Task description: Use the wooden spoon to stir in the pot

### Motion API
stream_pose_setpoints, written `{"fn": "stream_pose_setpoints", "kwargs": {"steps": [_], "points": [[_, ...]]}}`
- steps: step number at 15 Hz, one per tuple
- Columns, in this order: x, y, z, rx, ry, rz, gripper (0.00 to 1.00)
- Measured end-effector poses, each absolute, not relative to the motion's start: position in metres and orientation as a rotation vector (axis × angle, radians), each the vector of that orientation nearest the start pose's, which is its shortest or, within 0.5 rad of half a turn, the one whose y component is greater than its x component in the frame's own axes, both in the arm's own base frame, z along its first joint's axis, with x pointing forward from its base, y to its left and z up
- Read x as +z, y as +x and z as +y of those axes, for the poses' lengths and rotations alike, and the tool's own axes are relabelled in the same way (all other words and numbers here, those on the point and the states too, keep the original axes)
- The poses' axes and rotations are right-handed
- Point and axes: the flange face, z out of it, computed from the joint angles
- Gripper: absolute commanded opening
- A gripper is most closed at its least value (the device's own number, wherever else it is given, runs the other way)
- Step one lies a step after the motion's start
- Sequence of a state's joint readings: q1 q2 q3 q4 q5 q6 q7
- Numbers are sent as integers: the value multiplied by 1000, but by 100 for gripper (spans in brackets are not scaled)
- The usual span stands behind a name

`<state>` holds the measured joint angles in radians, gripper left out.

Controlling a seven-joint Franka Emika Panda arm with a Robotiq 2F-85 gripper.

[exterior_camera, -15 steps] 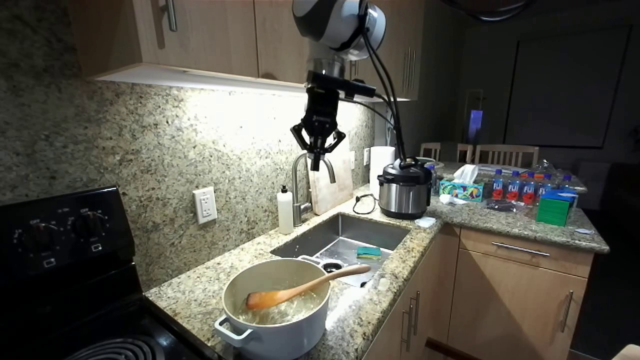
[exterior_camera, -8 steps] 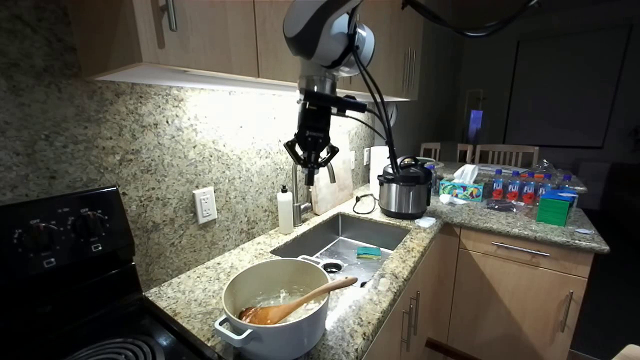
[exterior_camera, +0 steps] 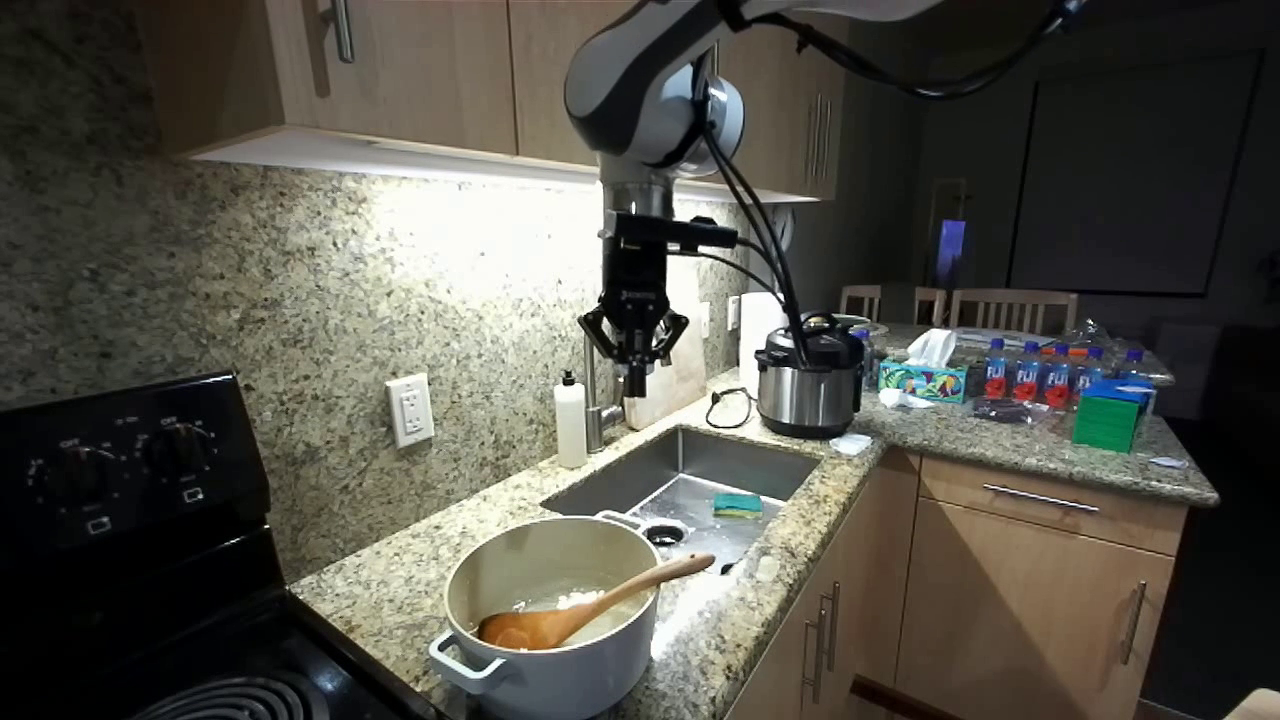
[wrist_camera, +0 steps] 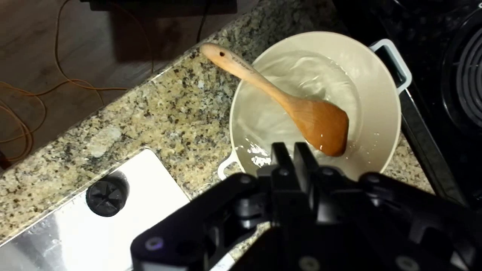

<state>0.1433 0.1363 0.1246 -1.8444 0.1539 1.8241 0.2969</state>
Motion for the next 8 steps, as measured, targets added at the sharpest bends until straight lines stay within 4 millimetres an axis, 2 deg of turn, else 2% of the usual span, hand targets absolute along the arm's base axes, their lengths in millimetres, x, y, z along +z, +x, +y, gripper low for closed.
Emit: {"fn": "stream_pose_setpoints", "kwargs": {"steps": [7,8], "points": [[399,538,165,330,-3178,-12,85],[393,535,166,323,-3194,-32,66]]}}
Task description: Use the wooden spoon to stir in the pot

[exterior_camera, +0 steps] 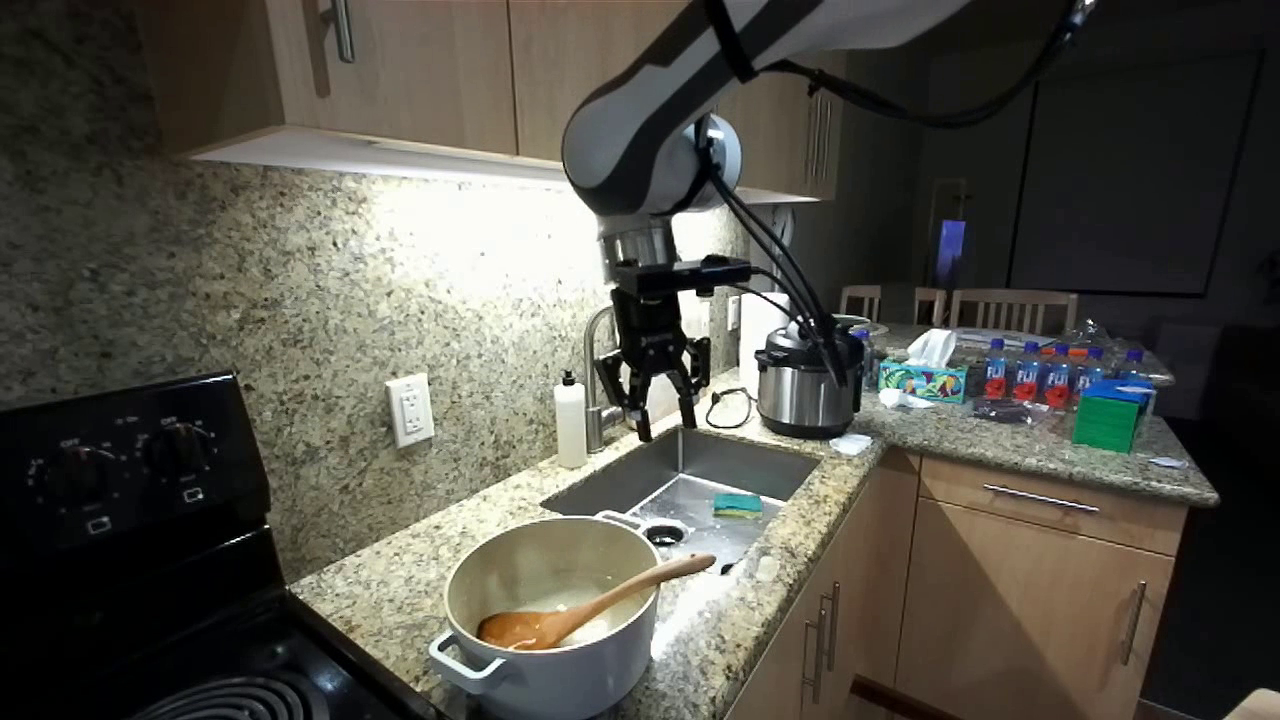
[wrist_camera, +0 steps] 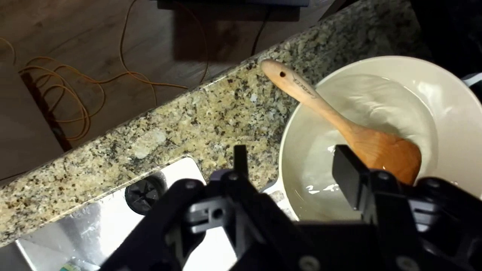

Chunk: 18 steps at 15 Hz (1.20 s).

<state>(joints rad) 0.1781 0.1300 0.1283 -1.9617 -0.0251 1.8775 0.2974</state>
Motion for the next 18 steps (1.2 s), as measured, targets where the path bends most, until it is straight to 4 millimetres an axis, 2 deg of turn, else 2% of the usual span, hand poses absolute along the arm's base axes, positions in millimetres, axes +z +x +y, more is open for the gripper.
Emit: {"fn": "stream_pose_setpoints", "kwargs": {"steps": [3,6,7,9,13,18], "points": [[382,528,167,306,-3222,-69,85],[383,527,167,300,-3223,-71,85],[384,527,167,298,-3223,-71,96],[384,527,167,296,-3223,-71,100],[376,526,165,323,-3246,-101,100],[328,528,157,462,-3293,-435,100]]}}
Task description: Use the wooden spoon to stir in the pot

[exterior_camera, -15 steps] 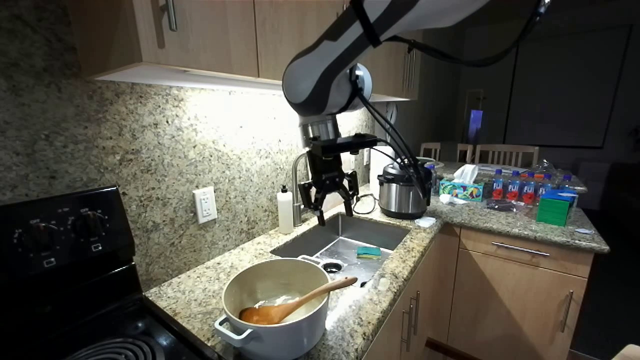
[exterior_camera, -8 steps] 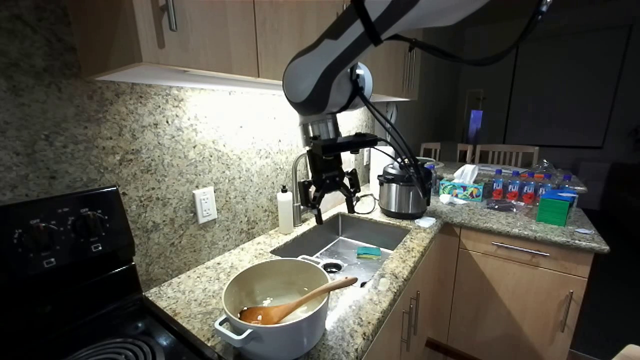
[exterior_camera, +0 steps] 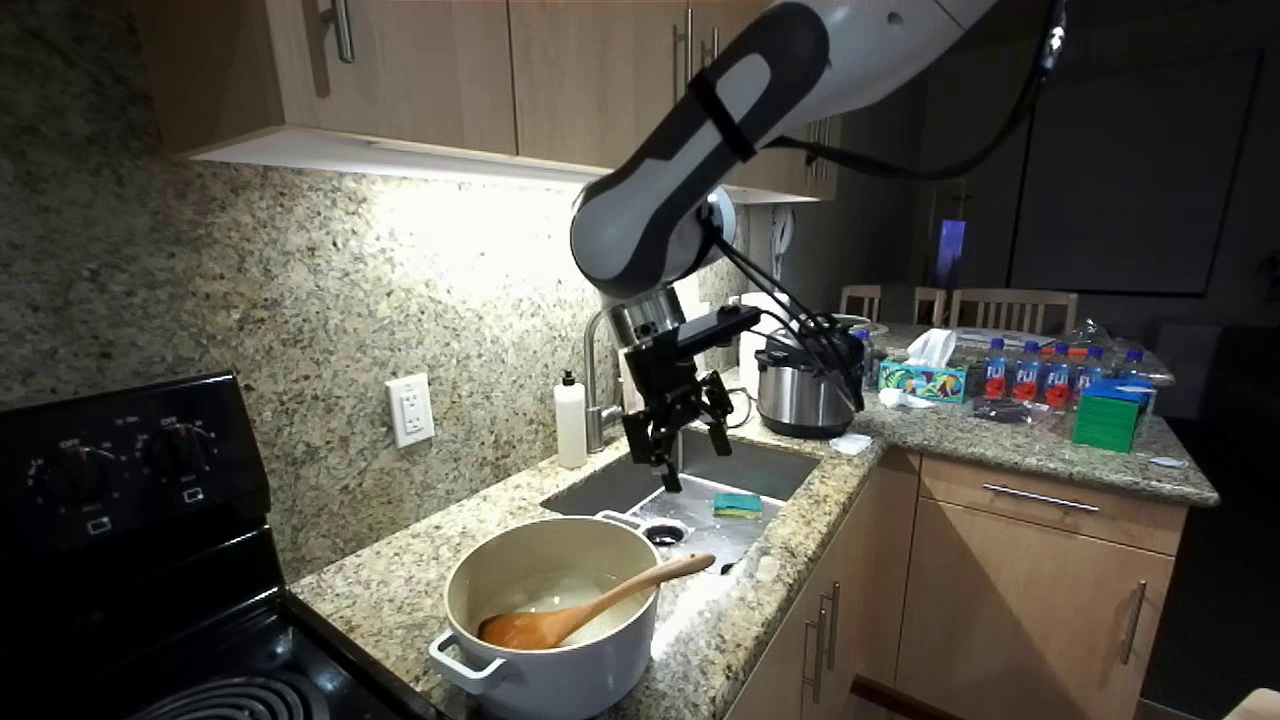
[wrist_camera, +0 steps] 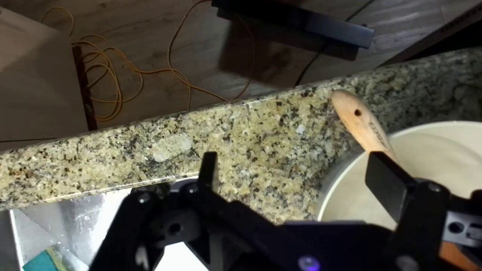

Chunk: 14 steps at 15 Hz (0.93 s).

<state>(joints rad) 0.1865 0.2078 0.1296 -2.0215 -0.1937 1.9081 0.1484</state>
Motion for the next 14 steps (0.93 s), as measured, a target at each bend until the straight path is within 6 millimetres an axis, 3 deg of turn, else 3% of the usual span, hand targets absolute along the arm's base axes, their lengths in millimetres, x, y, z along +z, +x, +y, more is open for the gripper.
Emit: {"fn": "stream_pose_setpoints", "kwargs": {"steps": [4,7,14], "points": [[281,528,151,610,-3261,-757,100],[259,528,147,691,-3212,-997,100],[275,525,151,678,-3118,-1546,100]]}}
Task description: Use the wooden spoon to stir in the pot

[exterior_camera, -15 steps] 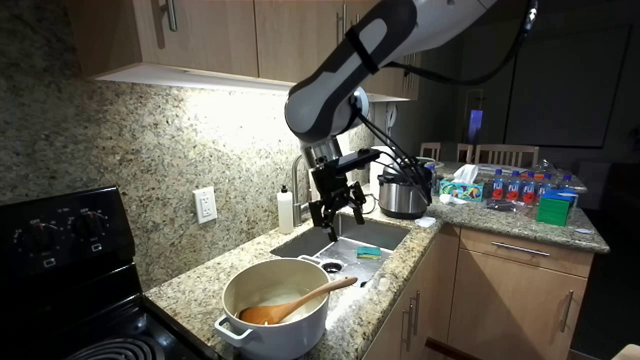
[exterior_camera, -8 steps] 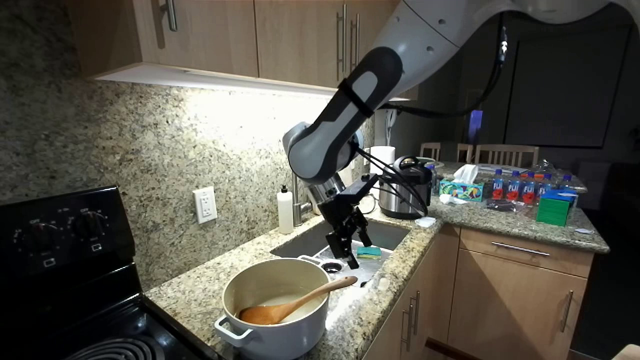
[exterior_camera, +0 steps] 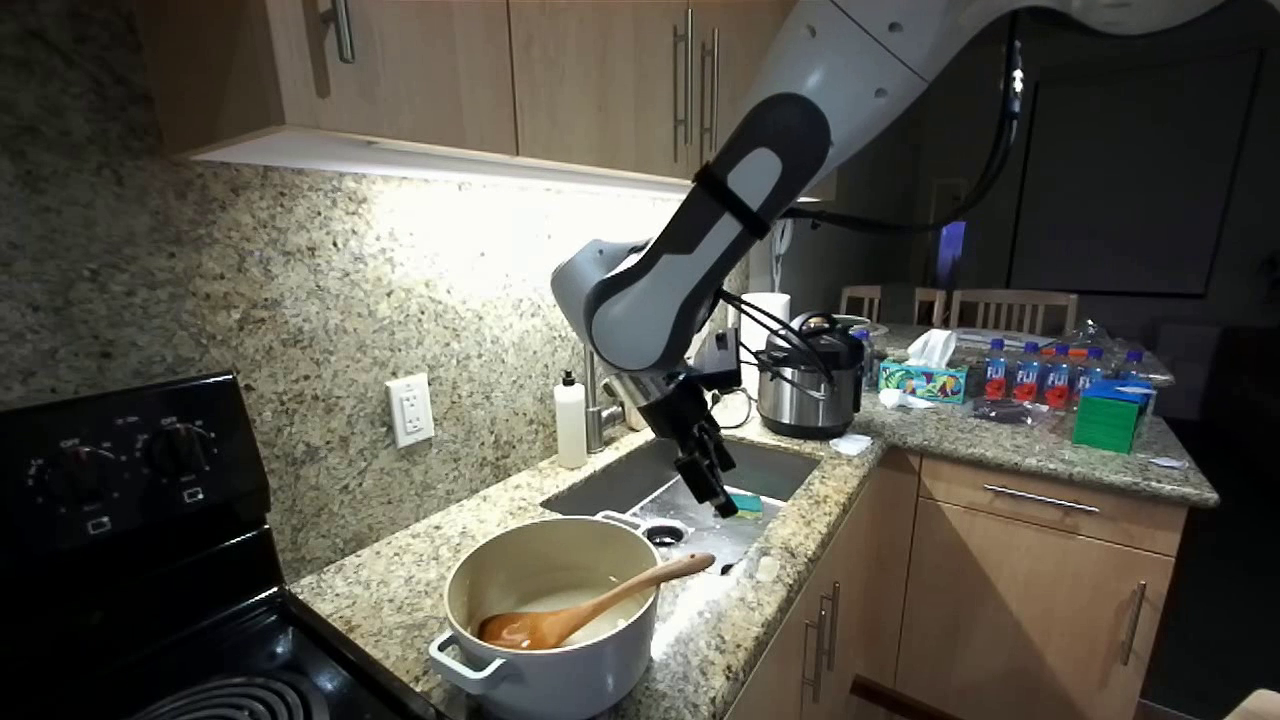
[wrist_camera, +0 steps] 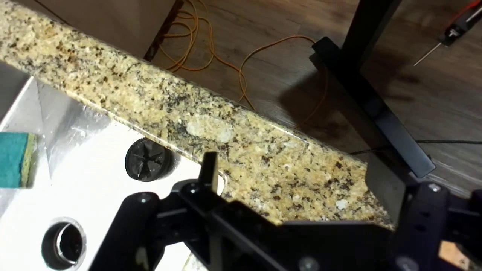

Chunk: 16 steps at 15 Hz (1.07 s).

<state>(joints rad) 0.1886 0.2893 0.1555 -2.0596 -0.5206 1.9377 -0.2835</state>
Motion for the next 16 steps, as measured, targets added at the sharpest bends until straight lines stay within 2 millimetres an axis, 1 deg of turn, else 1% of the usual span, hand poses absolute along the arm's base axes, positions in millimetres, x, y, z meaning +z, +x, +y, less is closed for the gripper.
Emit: {"fn": "stream_pose_setpoints", "kwargs": {"steps": [4,6,8,10,14,16], "points": [[270,500,173,553,-2963,-1809,100],[265,489,183,457,-2900,-1895,100],[263,482,190,351,-2868,-1932,100],[265,479,193,249,-2848,-1945,100],[278,478,199,106,-2840,-1954,100],[286,476,202,77,-2848,-1907,100]]}}
